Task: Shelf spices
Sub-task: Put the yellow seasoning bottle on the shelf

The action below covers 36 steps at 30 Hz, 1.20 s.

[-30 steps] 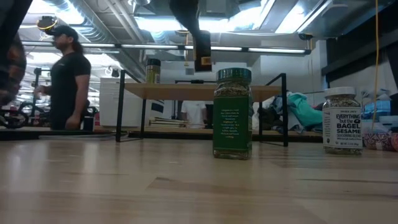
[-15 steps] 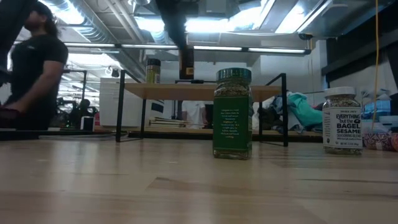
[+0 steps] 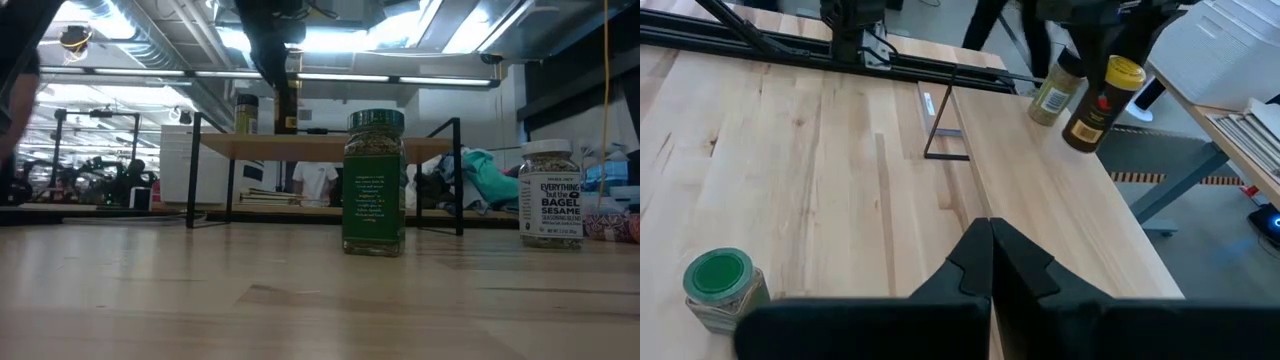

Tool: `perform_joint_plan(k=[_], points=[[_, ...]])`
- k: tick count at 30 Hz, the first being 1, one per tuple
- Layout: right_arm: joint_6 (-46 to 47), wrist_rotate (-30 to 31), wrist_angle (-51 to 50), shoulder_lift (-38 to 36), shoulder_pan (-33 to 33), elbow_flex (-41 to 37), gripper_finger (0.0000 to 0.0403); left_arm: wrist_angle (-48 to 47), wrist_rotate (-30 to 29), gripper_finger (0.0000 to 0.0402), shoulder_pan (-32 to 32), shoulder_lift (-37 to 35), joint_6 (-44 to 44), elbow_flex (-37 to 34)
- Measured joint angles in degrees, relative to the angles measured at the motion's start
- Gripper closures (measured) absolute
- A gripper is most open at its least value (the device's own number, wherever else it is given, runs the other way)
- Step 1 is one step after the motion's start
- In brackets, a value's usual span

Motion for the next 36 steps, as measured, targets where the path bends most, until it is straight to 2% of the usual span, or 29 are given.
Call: perform_joint_plan(k=[16,30,36], points=[[0.0,-0.1,0.0,0.0,0.0,0.0,0.0402,0.0,3.8,0.0186,1.9,3.2,-1.1,-0.5],[0.0,-0.1,0.0,0.0,0.0,0.0,0.0402,1.2,3.9,0.0186,2.2,4.1,-1.0,-0.4],[0.0,-0.1,0.0,0.0,0.0,0.0,0.0402,-0.5,3.3,0.0129,1.6,4.5,-2.0,-0.7]])
